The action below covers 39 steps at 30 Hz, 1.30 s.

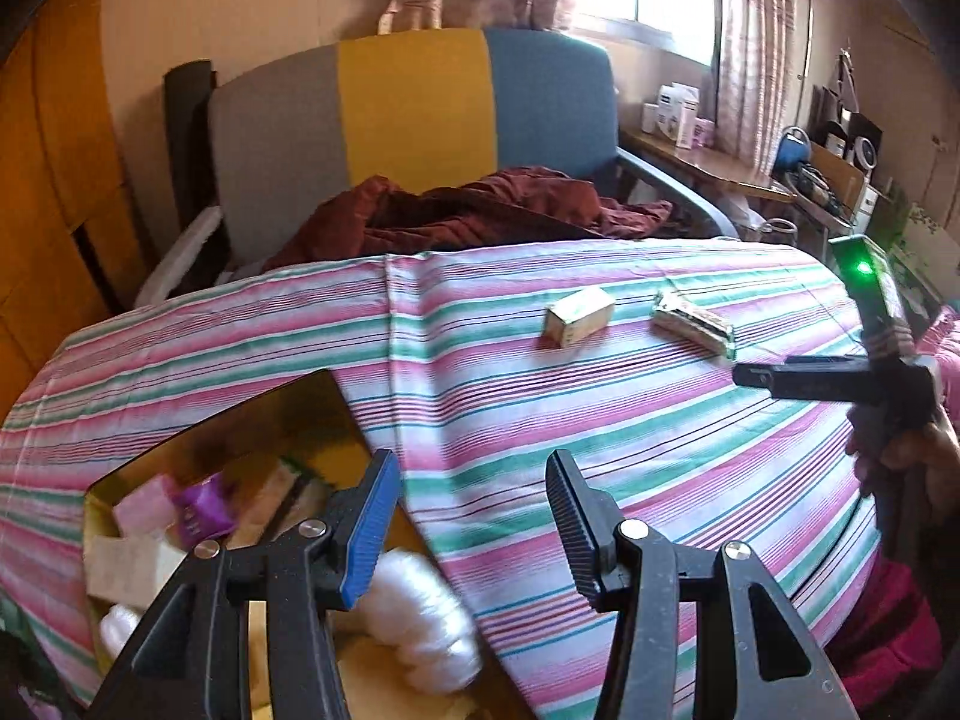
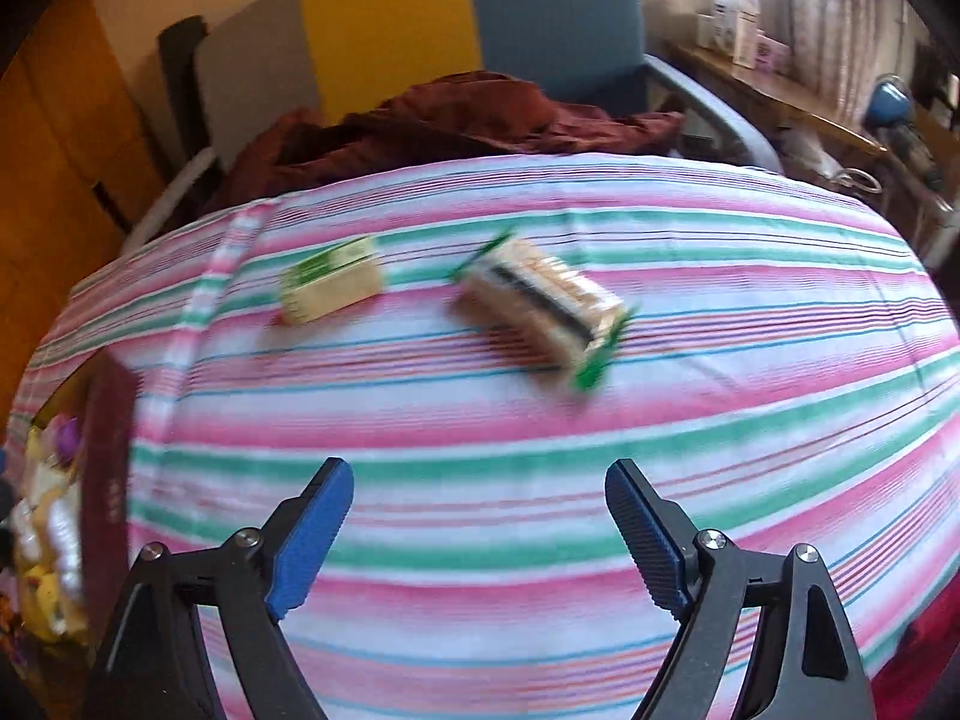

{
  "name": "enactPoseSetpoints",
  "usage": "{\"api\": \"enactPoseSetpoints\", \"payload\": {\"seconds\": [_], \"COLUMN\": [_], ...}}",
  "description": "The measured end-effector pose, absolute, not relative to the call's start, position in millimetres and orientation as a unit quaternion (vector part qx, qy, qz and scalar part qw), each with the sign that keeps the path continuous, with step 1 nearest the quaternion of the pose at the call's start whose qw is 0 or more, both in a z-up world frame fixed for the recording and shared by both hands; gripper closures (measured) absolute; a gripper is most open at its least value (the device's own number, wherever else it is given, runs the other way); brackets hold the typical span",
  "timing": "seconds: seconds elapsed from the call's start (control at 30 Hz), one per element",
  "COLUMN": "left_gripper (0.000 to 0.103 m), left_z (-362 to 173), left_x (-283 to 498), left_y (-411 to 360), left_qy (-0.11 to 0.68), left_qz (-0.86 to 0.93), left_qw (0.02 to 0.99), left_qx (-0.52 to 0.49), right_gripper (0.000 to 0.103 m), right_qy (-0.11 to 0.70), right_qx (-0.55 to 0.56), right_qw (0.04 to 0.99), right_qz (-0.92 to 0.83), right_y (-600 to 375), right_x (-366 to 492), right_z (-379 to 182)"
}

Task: Organize objects
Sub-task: 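Move both tools back toward the green box and snack bar on the cloth, then grasp the green essential-oil box with the left gripper while the right gripper grasps the snack bar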

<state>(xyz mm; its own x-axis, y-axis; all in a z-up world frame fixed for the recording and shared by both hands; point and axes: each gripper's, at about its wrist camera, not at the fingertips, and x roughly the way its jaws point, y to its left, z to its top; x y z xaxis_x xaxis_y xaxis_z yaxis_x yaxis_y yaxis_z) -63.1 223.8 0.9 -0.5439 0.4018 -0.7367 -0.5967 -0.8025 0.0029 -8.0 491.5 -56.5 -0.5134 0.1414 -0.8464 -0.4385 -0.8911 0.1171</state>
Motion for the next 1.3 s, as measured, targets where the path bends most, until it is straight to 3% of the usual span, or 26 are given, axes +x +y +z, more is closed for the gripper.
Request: {"api": "enactPoseSetpoints", "payload": {"seconds": [0.37,0.63,0.7,0.77,0.8,0.87,1.17,1.23,1.3], "left_gripper": [0.051,0.042,0.041,0.038,0.037,0.037,0.025,0.023,0.023], "left_z": [-11,-25,-30,-35,-36,-40,-49,-53,-57], "left_x": [-88,-114,-122,-132,-136,-145,-169,-171,-174], "left_y": [275,317,329,338,342,349,384,394,405], "left_qy": [0.134,0.152,0.154,0.153,0.153,0.148,0.181,0.195,0.216], "left_qz": [0.847,0.831,0.824,0.821,0.820,0.817,0.809,0.804,0.801], "left_qw": [0.310,0.320,0.325,0.324,0.322,0.322,0.338,0.346,0.353], "left_qx": [-0.410,-0.430,-0.438,-0.446,-0.448,-0.454,-0.446,-0.442,-0.432], "right_gripper": [0.013,0.014,0.026,0.052,0.060,0.071,0.071,0.066,0.050], "right_qy": [0.098,0.057,0.048,0.031,0.026,0.015,-0.016,-0.002,0.013], "right_qx": [-0.487,-0.523,-0.527,-0.531,-0.535,-0.541,-0.555,-0.551,-0.545], "right_qw": [0.179,0.156,0.152,0.148,0.144,0.139,0.106,0.090,0.074], "right_qz": [0.849,0.836,0.835,0.833,0.832,0.830,0.825,0.830,0.835], "right_y": [533,547,548,546,546,543,515,511,510], "right_x": [-68,-109,-113,-113,-111,-106,-62,-53,-47], "right_z": [-76,-100,-102,-102,-101,-100,-100,-98,-96]}}
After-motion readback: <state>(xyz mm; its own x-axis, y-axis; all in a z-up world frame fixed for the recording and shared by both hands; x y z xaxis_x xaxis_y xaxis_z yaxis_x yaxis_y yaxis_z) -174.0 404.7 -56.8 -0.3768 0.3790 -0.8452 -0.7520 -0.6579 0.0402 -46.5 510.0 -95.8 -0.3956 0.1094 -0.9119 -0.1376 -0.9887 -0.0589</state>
